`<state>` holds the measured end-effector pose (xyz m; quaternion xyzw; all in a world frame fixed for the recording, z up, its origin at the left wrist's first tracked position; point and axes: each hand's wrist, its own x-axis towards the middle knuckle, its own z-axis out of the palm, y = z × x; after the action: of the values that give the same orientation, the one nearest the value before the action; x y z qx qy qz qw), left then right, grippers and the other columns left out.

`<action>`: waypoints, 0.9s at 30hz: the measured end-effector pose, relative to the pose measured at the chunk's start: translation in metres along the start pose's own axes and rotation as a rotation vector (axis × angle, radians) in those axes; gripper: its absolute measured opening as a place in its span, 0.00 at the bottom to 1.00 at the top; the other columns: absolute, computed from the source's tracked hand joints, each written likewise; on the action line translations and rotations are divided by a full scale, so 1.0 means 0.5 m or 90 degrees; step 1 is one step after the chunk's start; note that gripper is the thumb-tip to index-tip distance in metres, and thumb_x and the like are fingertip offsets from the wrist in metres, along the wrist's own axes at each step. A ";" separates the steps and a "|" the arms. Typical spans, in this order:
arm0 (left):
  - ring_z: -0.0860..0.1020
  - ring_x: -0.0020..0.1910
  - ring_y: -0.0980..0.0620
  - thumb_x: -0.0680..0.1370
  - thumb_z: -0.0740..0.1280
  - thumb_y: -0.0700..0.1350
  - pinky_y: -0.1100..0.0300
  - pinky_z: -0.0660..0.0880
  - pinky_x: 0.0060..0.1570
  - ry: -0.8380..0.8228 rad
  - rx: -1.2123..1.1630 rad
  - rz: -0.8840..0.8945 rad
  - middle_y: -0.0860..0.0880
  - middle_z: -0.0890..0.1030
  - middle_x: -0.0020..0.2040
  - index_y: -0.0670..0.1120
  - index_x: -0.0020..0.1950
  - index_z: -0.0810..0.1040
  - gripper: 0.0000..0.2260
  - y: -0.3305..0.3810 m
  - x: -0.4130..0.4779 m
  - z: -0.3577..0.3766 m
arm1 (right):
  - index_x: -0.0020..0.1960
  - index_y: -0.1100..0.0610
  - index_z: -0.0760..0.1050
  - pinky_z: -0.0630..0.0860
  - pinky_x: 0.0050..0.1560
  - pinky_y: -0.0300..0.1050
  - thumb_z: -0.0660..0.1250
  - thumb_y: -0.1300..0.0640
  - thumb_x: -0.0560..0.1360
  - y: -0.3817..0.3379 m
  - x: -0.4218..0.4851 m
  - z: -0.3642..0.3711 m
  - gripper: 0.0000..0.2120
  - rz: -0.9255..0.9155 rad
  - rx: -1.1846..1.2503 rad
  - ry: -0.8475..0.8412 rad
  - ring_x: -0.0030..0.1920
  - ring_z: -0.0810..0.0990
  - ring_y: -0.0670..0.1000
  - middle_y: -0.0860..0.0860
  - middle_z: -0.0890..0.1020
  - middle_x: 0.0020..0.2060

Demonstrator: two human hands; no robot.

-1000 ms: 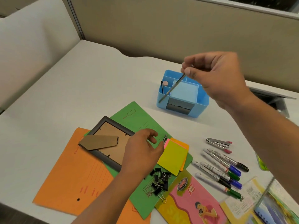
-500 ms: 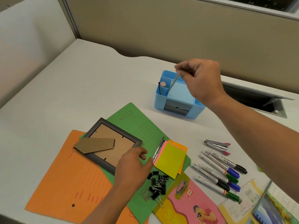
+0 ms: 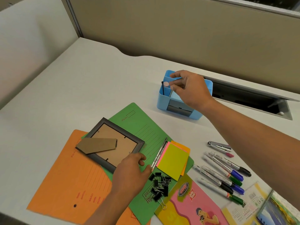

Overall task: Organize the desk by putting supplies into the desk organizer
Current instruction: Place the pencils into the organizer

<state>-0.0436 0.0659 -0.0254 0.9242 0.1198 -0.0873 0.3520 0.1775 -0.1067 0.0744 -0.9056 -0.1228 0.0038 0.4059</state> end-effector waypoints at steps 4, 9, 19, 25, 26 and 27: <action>0.75 0.41 0.60 0.75 0.68 0.55 0.63 0.74 0.41 -0.013 0.027 0.008 0.61 0.75 0.46 0.55 0.59 0.77 0.13 0.000 -0.001 -0.001 | 0.61 0.55 0.76 0.77 0.56 0.38 0.71 0.64 0.74 0.014 -0.017 -0.011 0.17 0.031 -0.020 -0.003 0.50 0.82 0.43 0.47 0.83 0.48; 0.75 0.44 0.58 0.75 0.68 0.54 0.60 0.75 0.43 -0.039 0.059 0.021 0.60 0.75 0.47 0.55 0.60 0.76 0.15 0.003 -0.004 0.001 | 0.62 0.52 0.75 0.77 0.47 0.33 0.72 0.60 0.73 0.034 -0.088 -0.023 0.18 0.086 0.006 0.073 0.45 0.82 0.43 0.48 0.83 0.47; 0.77 0.45 0.52 0.75 0.68 0.55 0.56 0.78 0.43 -0.060 0.184 0.025 0.53 0.79 0.46 0.50 0.53 0.80 0.11 0.004 -0.015 0.021 | 0.55 0.53 0.79 0.73 0.36 0.28 0.71 0.59 0.74 0.093 -0.388 0.078 0.11 0.215 0.086 0.006 0.37 0.79 0.40 0.45 0.83 0.39; 0.78 0.45 0.52 0.76 0.67 0.55 0.57 0.77 0.41 -0.040 0.212 0.028 0.52 0.79 0.48 0.50 0.51 0.81 0.10 0.002 -0.022 0.034 | 0.54 0.48 0.77 0.73 0.37 0.27 0.70 0.58 0.75 0.092 -0.478 0.115 0.09 0.243 0.102 -0.020 0.39 0.79 0.37 0.44 0.83 0.40; 0.78 0.44 0.52 0.76 0.67 0.55 0.57 0.77 0.40 -0.039 0.211 0.024 0.52 0.79 0.47 0.50 0.49 0.81 0.10 0.003 -0.023 0.035 | 0.53 0.47 0.77 0.73 0.37 0.27 0.70 0.58 0.75 0.090 -0.484 0.118 0.09 0.245 0.102 -0.022 0.39 0.79 0.36 0.44 0.83 0.40; 0.78 0.44 0.52 0.77 0.66 0.55 0.57 0.77 0.40 -0.040 0.213 0.021 0.53 0.80 0.46 0.50 0.48 0.81 0.10 0.004 -0.024 0.037 | 0.53 0.47 0.77 0.73 0.38 0.27 0.70 0.58 0.75 0.088 -0.487 0.120 0.09 0.245 0.103 -0.022 0.40 0.79 0.36 0.44 0.83 0.41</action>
<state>-0.0559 0.0501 -0.0346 0.9686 0.0778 -0.1290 0.1979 -0.0553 -0.1459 -0.0206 -0.8765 0.0463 0.1068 0.4672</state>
